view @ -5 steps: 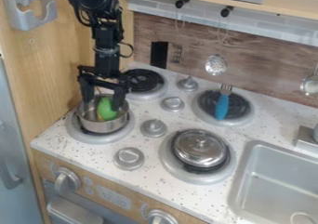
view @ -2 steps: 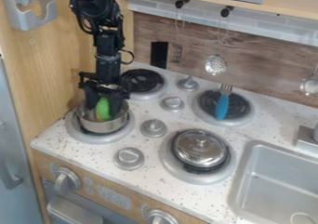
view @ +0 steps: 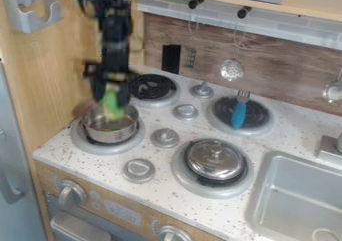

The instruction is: Take the green object and put it on middle of the stove

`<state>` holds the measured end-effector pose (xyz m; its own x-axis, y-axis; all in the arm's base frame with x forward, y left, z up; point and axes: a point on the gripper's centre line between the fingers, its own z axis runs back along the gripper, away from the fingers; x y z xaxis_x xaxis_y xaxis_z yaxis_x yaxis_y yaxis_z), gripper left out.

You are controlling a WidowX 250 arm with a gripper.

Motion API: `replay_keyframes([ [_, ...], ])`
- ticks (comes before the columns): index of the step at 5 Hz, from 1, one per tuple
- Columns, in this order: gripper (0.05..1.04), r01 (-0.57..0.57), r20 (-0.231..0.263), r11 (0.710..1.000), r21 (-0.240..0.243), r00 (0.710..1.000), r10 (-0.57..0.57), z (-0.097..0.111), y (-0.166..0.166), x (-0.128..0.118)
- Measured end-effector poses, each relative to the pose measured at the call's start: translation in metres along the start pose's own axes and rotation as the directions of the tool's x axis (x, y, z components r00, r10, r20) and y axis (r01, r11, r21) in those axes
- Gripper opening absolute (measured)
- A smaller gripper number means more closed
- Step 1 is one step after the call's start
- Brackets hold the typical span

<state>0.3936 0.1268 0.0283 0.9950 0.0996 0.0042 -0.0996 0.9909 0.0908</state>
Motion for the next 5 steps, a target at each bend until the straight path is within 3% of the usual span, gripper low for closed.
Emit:
replay_keyframes([
  [2, 0.638, 0.187, 0.131, 0.982, 0.001, 0.974, -0.185, 0.059, -0.075, 0.048],
  [3, 0.638, 0.29, 0.059, 0.957, -0.006, 0.955, -0.29, 0.028, -0.105, 0.061],
  [4, 0.637, 0.332, 0.021, 0.943, -0.029, 0.943, -0.331, 0.005, -0.12, 0.072],
  [5, 0.637, 0.35, -0.049, 0.935, -0.06, 0.935, -0.353, -0.026, -0.125, 0.067],
])
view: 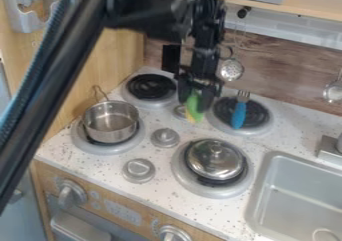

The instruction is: Take the green object and put it on middle of the stove

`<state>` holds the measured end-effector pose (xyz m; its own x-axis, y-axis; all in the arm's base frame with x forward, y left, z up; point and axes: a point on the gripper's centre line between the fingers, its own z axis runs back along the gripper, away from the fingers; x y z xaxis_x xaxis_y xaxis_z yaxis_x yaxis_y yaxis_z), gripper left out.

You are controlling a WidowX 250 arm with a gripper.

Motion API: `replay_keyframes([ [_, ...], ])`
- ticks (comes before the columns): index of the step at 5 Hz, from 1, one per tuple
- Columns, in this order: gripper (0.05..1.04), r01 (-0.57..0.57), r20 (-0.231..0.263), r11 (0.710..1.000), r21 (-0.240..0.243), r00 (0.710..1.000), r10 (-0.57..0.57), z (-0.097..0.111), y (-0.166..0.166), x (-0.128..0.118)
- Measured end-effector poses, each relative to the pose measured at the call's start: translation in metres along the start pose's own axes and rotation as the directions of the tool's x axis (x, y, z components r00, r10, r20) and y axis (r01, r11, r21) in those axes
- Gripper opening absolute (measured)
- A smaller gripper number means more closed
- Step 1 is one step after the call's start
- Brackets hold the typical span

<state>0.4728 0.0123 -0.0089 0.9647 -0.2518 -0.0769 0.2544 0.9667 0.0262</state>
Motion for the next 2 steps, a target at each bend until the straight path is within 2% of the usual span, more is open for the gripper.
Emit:
replay_keyframes([
  [2, 0.634, 0.013, -0.034, 1.0, -0.013, 0.999, -0.013, -0.0192, -0.0029, -0.0052],
])
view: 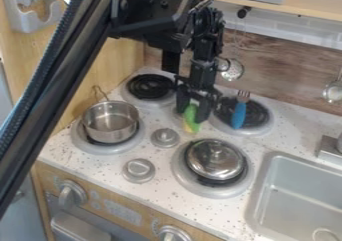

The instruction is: Take the green object and put it on middle of the stove

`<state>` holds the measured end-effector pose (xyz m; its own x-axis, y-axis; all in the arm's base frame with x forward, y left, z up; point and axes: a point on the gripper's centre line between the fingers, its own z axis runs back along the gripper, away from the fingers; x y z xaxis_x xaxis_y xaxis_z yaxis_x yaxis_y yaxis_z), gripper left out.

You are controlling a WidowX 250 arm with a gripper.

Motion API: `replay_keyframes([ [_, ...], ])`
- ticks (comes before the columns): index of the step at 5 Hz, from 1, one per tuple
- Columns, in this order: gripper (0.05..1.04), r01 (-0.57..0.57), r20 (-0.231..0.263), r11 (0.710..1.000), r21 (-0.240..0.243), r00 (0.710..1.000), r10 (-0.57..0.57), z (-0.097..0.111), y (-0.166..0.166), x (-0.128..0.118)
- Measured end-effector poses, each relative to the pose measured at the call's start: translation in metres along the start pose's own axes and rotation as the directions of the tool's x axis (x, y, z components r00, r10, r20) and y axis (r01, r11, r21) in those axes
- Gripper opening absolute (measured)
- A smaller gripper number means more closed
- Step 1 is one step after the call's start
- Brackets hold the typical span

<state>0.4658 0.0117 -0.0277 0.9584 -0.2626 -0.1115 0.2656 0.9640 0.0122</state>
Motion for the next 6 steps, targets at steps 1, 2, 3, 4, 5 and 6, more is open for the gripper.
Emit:
replay_keyframes([
  [1, 0.633, 0.001, -0.014, 1.0, -0.014, 1.0, -0.001, -0.008, -0.002, -0.003],
  [2, 0.713, 0.009, -0.012, 1.0, -0.021, 1.0, -0.009, -0.01, -0.004, -0.003],
  [3, 0.99, 0.031, -0.014, 0.999, -0.027, 0.999, -0.031, -0.02, -0.007, -0.01],
  [4, 1.014, 0.038, 0.038, 0.999, -0.008, 0.999, -0.037, -0.011, -0.009, -0.019],
  [5, 1.003, 0.036, 0.119, 0.999, 0.019, 0.992, -0.038, 0.008, -0.009, -0.019],
  [6, 0.999, 0.035, 0.166, 0.998, 0.049, 0.985, -0.043, 0.024, -0.009, -0.027],
])
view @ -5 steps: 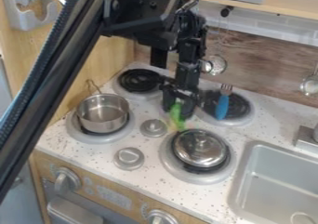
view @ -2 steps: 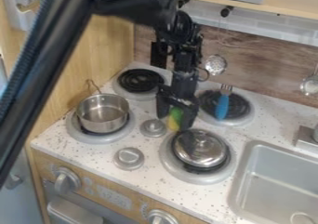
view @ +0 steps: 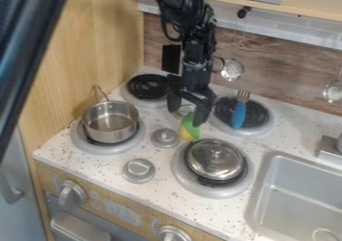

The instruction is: Take the green object and put it on middle of the stove

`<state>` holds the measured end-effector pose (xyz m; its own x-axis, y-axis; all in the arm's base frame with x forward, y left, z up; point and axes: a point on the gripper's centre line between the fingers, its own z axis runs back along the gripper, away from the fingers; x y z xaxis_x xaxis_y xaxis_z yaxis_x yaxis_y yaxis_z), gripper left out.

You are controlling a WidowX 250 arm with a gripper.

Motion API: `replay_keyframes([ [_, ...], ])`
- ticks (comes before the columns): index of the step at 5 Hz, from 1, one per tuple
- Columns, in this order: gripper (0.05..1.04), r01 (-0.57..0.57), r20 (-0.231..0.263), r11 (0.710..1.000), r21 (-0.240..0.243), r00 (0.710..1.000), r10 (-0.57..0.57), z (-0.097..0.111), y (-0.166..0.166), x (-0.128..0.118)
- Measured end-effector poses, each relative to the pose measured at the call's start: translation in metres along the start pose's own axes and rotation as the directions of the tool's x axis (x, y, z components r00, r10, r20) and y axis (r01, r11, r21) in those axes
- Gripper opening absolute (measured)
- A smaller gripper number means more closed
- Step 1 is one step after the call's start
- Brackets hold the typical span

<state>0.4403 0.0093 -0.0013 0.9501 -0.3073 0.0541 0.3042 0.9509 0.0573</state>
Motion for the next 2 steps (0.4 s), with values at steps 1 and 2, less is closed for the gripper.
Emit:
replay_keyframes([
  [1, 0.999, 0.012, 0.04, 1.0, 0.024, 0.999, -0.013, 0.0185, -0.0068, -0.0056],
  [2, 0.999, 0.005, 0.033, 1.0, 0.021, 0.999, -0.006, 0.0223, -0.0102, -0.0146],
])
